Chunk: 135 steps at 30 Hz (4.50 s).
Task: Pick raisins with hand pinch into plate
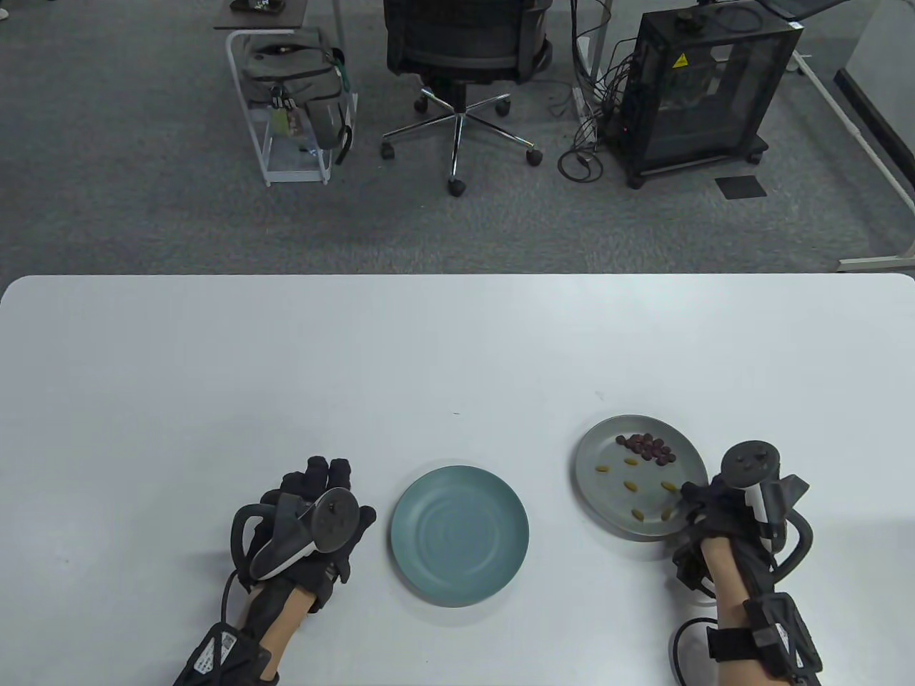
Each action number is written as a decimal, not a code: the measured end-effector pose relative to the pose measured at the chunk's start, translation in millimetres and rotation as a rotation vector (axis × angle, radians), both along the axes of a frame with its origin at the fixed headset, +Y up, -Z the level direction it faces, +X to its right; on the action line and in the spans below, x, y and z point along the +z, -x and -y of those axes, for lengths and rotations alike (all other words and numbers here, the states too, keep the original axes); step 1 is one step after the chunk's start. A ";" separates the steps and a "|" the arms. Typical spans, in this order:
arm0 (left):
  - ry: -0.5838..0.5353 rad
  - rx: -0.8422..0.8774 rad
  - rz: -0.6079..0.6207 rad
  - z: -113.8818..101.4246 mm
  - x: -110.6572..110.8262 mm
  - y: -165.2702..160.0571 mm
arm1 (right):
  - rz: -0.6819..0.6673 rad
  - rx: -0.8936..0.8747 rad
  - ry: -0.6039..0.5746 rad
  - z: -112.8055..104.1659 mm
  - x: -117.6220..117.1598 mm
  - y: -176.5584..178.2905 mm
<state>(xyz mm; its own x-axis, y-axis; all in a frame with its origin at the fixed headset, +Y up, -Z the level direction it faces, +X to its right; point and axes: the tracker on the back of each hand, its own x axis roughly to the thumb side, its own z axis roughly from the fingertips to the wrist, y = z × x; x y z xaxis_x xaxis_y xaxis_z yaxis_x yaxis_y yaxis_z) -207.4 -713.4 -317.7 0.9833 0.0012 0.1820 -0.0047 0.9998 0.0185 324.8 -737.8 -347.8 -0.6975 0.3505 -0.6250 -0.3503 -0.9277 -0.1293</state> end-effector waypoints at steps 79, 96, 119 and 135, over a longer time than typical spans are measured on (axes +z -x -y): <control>0.128 0.881 -0.025 11.1 -13.2 38.7 | -0.551 -0.634 -0.144 -49.7 -15.4 193.9; 0.392 1.197 -0.016 36.1 -24.2 33.9 | -0.632 -0.599 -0.125 -44.8 -6.7 219.8; 0.327 1.111 -0.065 32.9 -23.9 35.3 | -0.840 -0.148 -0.333 -81.9 20.2 263.4; 0.351 1.119 -0.048 32.3 -22.7 30.0 | -0.901 0.016 -0.152 -67.8 10.7 296.5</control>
<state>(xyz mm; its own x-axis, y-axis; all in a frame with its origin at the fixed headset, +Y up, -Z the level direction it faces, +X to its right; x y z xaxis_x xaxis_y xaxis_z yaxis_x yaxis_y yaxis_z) -237.4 -745.7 -340.4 0.4079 0.9122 -0.0375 -0.8913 0.3890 -0.2329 28.3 -670.0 -337.1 -0.9045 0.3709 0.2102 -0.3654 -0.9285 0.0661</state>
